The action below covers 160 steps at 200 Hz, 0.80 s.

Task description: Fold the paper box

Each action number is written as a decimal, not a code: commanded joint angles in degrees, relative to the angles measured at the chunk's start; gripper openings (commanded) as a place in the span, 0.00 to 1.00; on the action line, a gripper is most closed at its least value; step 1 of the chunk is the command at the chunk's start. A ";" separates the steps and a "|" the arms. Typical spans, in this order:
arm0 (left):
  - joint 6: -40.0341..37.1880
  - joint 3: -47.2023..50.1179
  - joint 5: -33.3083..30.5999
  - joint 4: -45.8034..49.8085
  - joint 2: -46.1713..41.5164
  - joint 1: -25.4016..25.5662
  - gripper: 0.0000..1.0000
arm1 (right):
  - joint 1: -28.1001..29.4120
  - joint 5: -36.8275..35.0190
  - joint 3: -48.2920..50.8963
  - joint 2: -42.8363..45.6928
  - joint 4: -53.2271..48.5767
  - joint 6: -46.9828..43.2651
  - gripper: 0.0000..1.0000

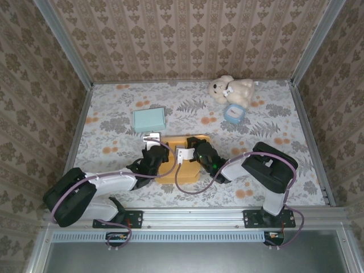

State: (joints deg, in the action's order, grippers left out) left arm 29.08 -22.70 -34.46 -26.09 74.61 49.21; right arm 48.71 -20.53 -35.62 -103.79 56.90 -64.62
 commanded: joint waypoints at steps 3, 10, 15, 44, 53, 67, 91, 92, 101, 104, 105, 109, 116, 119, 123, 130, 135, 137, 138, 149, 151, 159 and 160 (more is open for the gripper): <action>-1.04 0.29 -1.49 1.65 0.63 -0.05 0.44 | 0.49 1.62 1.76 -0.93 -6.66 2.32 0.00; -1.13 0.20 -1.34 1.45 1.15 -0.21 0.43 | 0.51 1.63 1.78 -0.84 -6.66 2.33 0.00; -1.24 0.20 -1.09 1.24 1.58 -0.40 0.42 | 0.61 1.60 1.78 -0.79 -6.63 2.22 0.00; -1.72 0.16 1.56 -0.78 4.36 -1.88 0.38 | 0.63 1.70 1.95 -0.34 -6.63 2.22 0.00; -1.83 -0.33 2.06 -0.98 5.52 -2.08 0.38 | 0.64 1.73 1.95 -0.36 -6.63 2.28 0.00; -1.97 -1.80 1.30 -0.37 7.66 -2.03 0.34 | 0.76 1.73 1.87 -0.48 -6.63 2.22 0.00; -0.21 -5.79 -5.14 4.75 10.85 -1.56 0.09 | 0.88 1.53 1.87 -0.61 -6.63 1.86 0.00; 0.03 -5.96 -5.47 5.05 10.97 -1.52 0.07 | 0.87 1.54 1.87 -0.62 -6.63 1.82 0.00; 2.14 -7.27 -8.44 8.30 11.53 -1.54 0.00 | 0.96 1.34 1.87 -0.69 -6.65 1.70 0.00; 2.80 -7.69 -9.23 9.18 11.71 -1.50 0.00 | 0.95 1.36 1.87 -0.69 -6.63 1.69 0.00; 3.03 -7.79 -9.49 9.46 11.75 -1.54 0.00 | 0.95 1.32 1.87 -0.66 -6.59 1.69 0.00; 3.62 -8.15 -10.56 10.18 11.86 -1.50 0.00 | 0.95 1.24 1.87 -0.71 -6.55 1.64 0.00; 5.17 -8.75 -12.32 12.19 12.21 -1.51 0.00 | 0.96 1.16 1.79 -0.71 -6.50 1.56 0.00; 5.94 -9.08 -12.89 13.10 12.28 -1.57 0.00 | 0.97 1.16 1.77 -0.81 -6.39 1.52 0.00; 6.52 -9.38 -13.84 14.05 12.31 -1.53 0.00 | 0.95 1.13 1.78 -0.80 -6.37 1.51 0.00; 7.10 -9.87 -14.94 15.05 12.66 -1.56 0.00 | 0.96 1.04 1.78 -0.81 -6.30 1.44 0.00; 7.41 -10.19 -15.60 15.62 12.88 -1.51 0.00 | 0.96 1.07 1.78 -0.84 -6.28 1.43 0.00; 7.57 -10.31 -15.74 15.93 12.94 -1.53 0.00 | 0.95 1.08 1.78 -0.83 -6.30 1.43 0.00; 7.66 -10.42 -15.82 16.09 12.94 -1.55 0.00 | 0.95 1.09 1.78 -0.86 -6.29 1.43 0.00; 7.92 -11.21 -16.33 17.22 13.48 -1.57 0.00 | 0.96 1.05 1.69 -0.88 -6.28 1.52 0.00; 7.86 -11.33 -16.23 17.34 13.59 -1.53 0.00 | 0.97 1.09 1.67 -0.84 -6.28 1.54 0.00; 7.58 -11.73 -15.64 17.34 13.88 -1.51 0.00 | 0.96 0.99 1.69 -0.88 -6.28 1.65 0.00; 7.49 -11.74 -15.51 17.27 13.89 -1.50 0.00 | 0.96 1.01 1.65 -0.89 -6.28 1.67 0.00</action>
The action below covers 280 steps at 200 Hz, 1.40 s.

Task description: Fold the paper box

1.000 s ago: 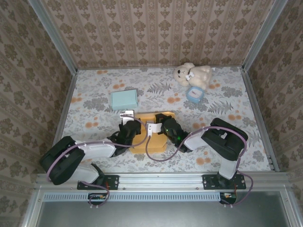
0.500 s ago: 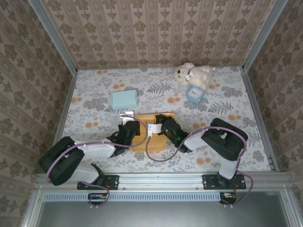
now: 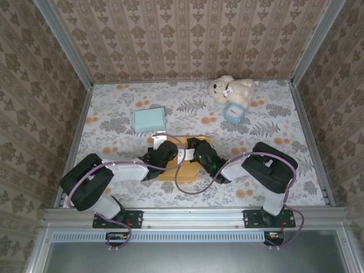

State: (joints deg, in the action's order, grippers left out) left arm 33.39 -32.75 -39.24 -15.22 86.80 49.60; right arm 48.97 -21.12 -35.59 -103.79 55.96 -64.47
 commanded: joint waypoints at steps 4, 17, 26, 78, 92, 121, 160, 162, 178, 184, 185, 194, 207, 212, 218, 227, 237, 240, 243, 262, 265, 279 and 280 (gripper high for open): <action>2.75 -1.70 -10.14 5.83 1.67 -1.92 0.00 | 0.69 1.53 1.58 -0.83 -5.34 1.54 0.00; 1.18 -1.20 -7.85 3.78 1.22 -1.50 0.07 | 0.76 1.21 1.57 -0.88 -5.30 1.79 0.00; 0.68 -0.80 -6.77 2.93 0.30 -1.13 0.13 | 0.71 1.04 1.58 -0.81 -5.27 1.80 0.00; 1.66 0.63 -4.80 6.96 -9.04 0.76 0.44 | 0.74 0.50 1.40 -0.99 -5.08 1.83 0.00; 2.21 1.26 -4.15 8.12 -11.57 1.31 0.48 | 0.70 0.46 1.40 -0.90 -4.99 1.80 0.00; 3.50 4.11 -0.60 9.50 -17.10 1.86 0.48 | 0.72 0.24 1.49 -0.85 -4.99 1.82 0.00; 2.62 9.31 4.49 7.73 -23.37 1.92 0.49 | 0.70 0.35 1.58 -0.72 -4.90 1.77 0.00; 2.35 9.51 4.91 7.46 -23.48 1.91 0.48 | 0.73 0.33 1.58 -0.72 -4.90 1.79 0.00; 0.44 11.06 8.30 4.31 -23.75 1.84 0.48 | 0.84 0.32 1.58 -0.74 -4.90 1.73 0.00; -0.53 11.56 10.04 2.73 -23.27 1.89 0.48 | 0.81 0.35 1.58 -0.84 -4.97 1.71 0.00; -0.70 11.65 10.31 2.43 -23.18 1.89 0.48 | 0.84 0.32 1.58 -0.86 -4.98 1.71 0.00; -1.84 12.19 12.11 0.18 -21.88 1.84 0.48 | 0.84 0.36 1.59 -0.76 -4.99 1.79 0.00; -2.89 12.30 13.29 -1.33 -19.70 1.32 0.47 | 0.86 0.38 1.66 -0.71 -4.99 1.72 0.00; -3.06 12.32 14.24 -1.76 -18.99 0.77 0.47 | 0.92 0.36 1.66 -0.66 -4.99 1.71 0.00; -3.06 12.51 15.66 -2.51 -18.28 -0.29 0.46 | 1.03 0.36 1.62 -0.60 -4.99 1.71 0.00; -2.89 13.07 18.23 -4.01 -17.38 -2.20 0.45 | 0.95 0.43 1.70 -0.56 -4.99 1.63 0.00; -2.68 13.50 20.56 -5.49 -16.32 -3.96 0.43 | 1.04 0.49 1.63 -0.62 -5.00 1.63 0.00; -2.59 13.50 21.06 -5.83 -15.93 -4.38 0.43 | 1.04 0.53 1.66 -0.60 -4.99 1.56 0.00; -2.54 13.50 21.44 -6.07 -15.63 -4.61 0.42 | 1.04 0.51 1.67 -0.67 -4.94 1.54 0.00; -2.54 13.09 23.06 -7.72 -13.18 -4.66 0.39 | 1.08 0.44 1.50 -0.96 -4.94 1.42 0.00; -2.54 13.05 23.17 -7.86 -12.77 -4.61 0.39 | 1.06 0.40 1.49 -1.01 -4.91 1.38 0.00; -2.62 12.39 22.35 -7.90 -11.19 -4.04 0.38 | 1.06 0.44 1.49 -1.11 -4.97 1.36 0.00; -2.62 12.32 22.23 -7.85 -11.16 -4.01 0.38 | 1.05 0.41 1.49 -1.09 -4.98 1.36 0.00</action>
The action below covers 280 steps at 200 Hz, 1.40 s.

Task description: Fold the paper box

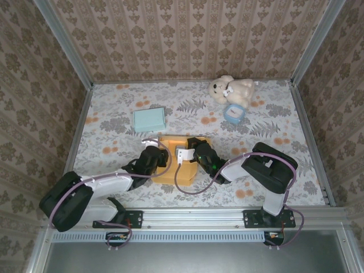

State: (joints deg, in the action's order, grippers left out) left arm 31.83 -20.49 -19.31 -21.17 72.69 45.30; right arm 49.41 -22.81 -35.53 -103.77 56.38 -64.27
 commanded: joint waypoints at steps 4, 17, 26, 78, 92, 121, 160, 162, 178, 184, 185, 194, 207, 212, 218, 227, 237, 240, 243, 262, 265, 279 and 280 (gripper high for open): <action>-1.14 -0.06 1.84 -1.71 3.22 0.45 0.37 | 0.60 2.10 1.42 -1.11 -5.40 1.16 0.00; -1.25 0.07 0.59 -0.84 2.98 0.68 0.37 | 0.60 2.02 1.43 -1.09 -5.40 1.17 0.00; -1.29 0.40 -0.05 -0.20 2.08 0.64 0.37 | 0.65 2.14 1.41 -1.09 -5.51 1.17 0.00; -6.10 4.11 6.18 2.94 -7.29 -2.43 0.41 | 0.62 2.07 1.25 -1.21 -5.89 1.21 0.00; -6.19 5.75 8.72 3.69 -10.04 -4.52 0.42 | 0.62 2.14 1.25 -1.19 -5.93 1.25 0.00; -5.47 7.37 11.42 3.95 -13.30 -6.56 0.42 | 0.69 2.15 1.23 -1.20 -6.10 1.18 0.00; -6.55 6.79 17.17 -0.40 -8.63 -6.98 0.40 | 0.77 2.24 1.19 -1.15 -6.29 1.12 0.00; -6.60 6.72 17.26 -0.57 -8.27 -7.04 0.40 | 0.78 2.22 1.21 -1.10 -6.33 1.11 0.00; -7.02 6.28 17.89 -1.88 -5.36 -7.12 0.39 | 0.78 2.17 1.16 -1.09 -6.39 1.05 0.00; -7.14 6.18 18.24 -2.55 -4.39 -7.09 0.39 | 0.77 2.27 1.16 -1.09 -6.45 1.08 0.00; -7.18 6.13 18.29 -2.64 -4.26 -7.12 0.39 | 0.82 2.30 1.16 -1.09 -6.46 1.12 0.00; -7.37 5.95 18.73 -3.52 -2.94 -7.14 0.38 | 0.76 2.33 1.19 -1.24 -6.46 1.14 0.00; -7.57 5.76 18.96 -4.74 -1.12 -7.10 0.37 | 0.72 2.26 1.08 -1.31 -6.63 1.08 0.00; -7.66 5.56 18.94 -4.98 -0.49 -7.07 0.36 | 0.80 2.30 1.08 -1.29 -6.63 1.08 0.00; -7.68 5.40 18.73 -5.19 0.24 -7.04 0.36 | 0.78 2.29 1.08 -1.28 -6.63 1.05 0.00; -7.86 5.12 18.30 -5.49 1.27 -7.02 0.34 | 0.79 2.31 1.06 -1.31 -6.68 1.08 0.00; -8.04 4.81 17.52 -5.62 2.28 -6.88 0.33 | 0.83 2.29 1.08 -1.28 -6.73 1.00 0.00; -8.08 4.76 17.24 -5.57 2.53 -6.78 0.32 | 0.79 2.25 1.08 -1.33 -6.72 0.99 0.00; -8.11 4.64 16.82 -5.59 2.86 -6.79 0.32 | 0.80 2.27 1.08 -1.36 -6.72 1.01 0.00; -8.47 3.91 12.73 -4.41 4.23 -5.83 0.28 | 0.78 2.31 0.99 -1.47 -6.83 0.99 0.00; -8.53 3.77 11.86 -4.14 4.40 -5.69 0.28 | 0.84 2.28 0.99 -1.49 -6.86 0.99 0.00; -8.89 2.70 8.15 -2.80 5.52 -4.56 0.26 | 0.87 2.29 0.90 -1.60 -6.85 0.90 0.00; -8.94 2.63 7.89 -2.72 5.66 -4.49 0.26 | 0.87 2.31 0.86 -1.61 -6.88 0.90 0.00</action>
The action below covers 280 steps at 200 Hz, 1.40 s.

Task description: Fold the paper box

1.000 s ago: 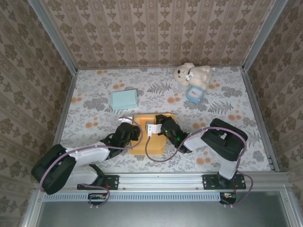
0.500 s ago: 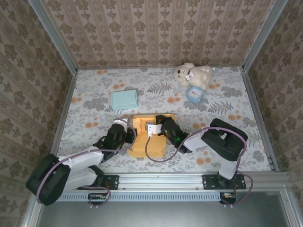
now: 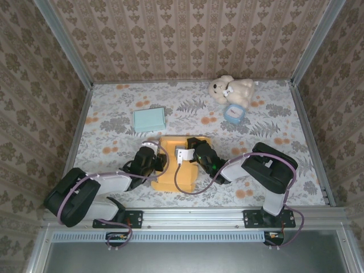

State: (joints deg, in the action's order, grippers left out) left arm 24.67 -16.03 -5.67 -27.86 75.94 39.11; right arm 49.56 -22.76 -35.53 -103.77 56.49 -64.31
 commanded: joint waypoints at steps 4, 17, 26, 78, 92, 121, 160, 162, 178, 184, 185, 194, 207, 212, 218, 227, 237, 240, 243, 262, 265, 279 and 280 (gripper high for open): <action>-1.89 -2.20 -6.54 4.22 2.80 2.11 0.25 | 0.76 2.20 0.90 -1.61 -7.01 0.94 0.00; -2.25 -3.39 -8.82 4.56 4.43 3.12 0.24 | 0.86 2.17 0.77 -1.61 -7.01 0.88 0.00; -2.31 -4.30 -10.64 4.68 5.70 4.18 0.23 | 0.98 2.13 0.81 -1.62 -7.02 0.83 0.00; 1.00 -9.83 -23.10 10.87 11.13 6.23 0.12 | 1.01 1.47 0.73 -1.78 -7.09 0.81 0.00; 2.24 -10.78 -27.23 13.41 11.61 6.16 0.12 | 0.97 0.86 0.48 -1.74 -7.09 0.86 0.00; 6.62 -13.74 -36.53 21.40 13.27 6.28 0.08 | 0.82 -0.71 0.02 -2.14 -6.96 0.99 0.00; 9.40 -16.02 -40.48 24.69 16.70 6.26 0.08 | 0.72 -1.27 -0.24 -2.25 -6.94 1.50 0.00; 9.36 -16.04 -40.36 24.43 16.87 6.31 0.08 | 0.72 -1.17 -0.24 -2.19 -6.88 1.59 0.00; 6.89 -15.04 -38.17 19.49 17.63 6.83 0.08 | 0.77 -0.89 -0.11 -2.14 -6.10 2.23 0.00; 6.01 -14.59 -37.54 17.56 17.70 7.24 0.08 | 0.72 -0.82 -0.15 -2.09 -5.91 2.54 0.00; 5.79 -14.53 -37.42 17.26 17.77 7.31 0.08 | 0.72 -0.76 -0.15 -2.07 -5.89 2.58 0.00; 4.31 -14.06 -36.88 14.86 17.83 8.07 0.08 | 0.72 -0.41 -0.16 -1.96 -5.78 3.21 0.04; 3.08 -13.94 -36.96 12.87 17.92 9.17 0.07 | 0.72 0.18 -0.10 -1.10 -5.81 4.91 0.11; 2.65 -14.02 -36.80 12.41 17.97 9.63 0.07 | 0.72 0.74 0.00 -0.64 -6.08 5.58 0.12; 2.02 -14.03 -36.47 11.58 18.06 9.95 0.07 | 0.72 1.31 0.17 0.16 -6.41 6.39 0.14; 1.55 -13.86 -35.58 10.52 18.16 10.11 0.07 | 0.76 2.02 0.58 1.57 -6.39 7.72 0.18; 1.06 -13.61 -34.51 9.36 18.23 10.16 0.06 | 0.71 2.69 1.02 3.45 -6.71 9.35 0.23; 1.01 -13.51 -34.26 9.09 18.27 10.15 0.06 | 0.72 2.91 1.13 4.05 -6.95 9.86 0.25; 1.00 -13.43 -34.05 8.91 18.21 10.12 0.06 | 0.73 3.02 1.23 4.60 -7.18 10.45 0.27; 0.68 -12.42 -32.71 6.65 18.01 10.19 0.02 | 0.72 5.51 1.51 9.50 -10.90 14.19 0.37; 0.62 -12.20 -32.55 6.24 17.98 10.19 0.02 | 0.71 5.94 1.50 10.28 -11.64 14.76 0.38; 0.24 -11.22 -31.91 4.44 17.61 10.16 0.01 | 0.76 7.73 1.38 13.53 -15.35 17.28 0.43; 0.22 -11.13 -31.88 4.33 17.59 10.18 0.01 | 0.73 7.78 1.40 13.74 -15.57 17.37 0.43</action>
State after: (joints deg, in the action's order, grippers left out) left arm 26.94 -29.58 -37.43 -21.96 92.60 49.63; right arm 49.78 -20.91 -34.30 -96.12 47.77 -54.81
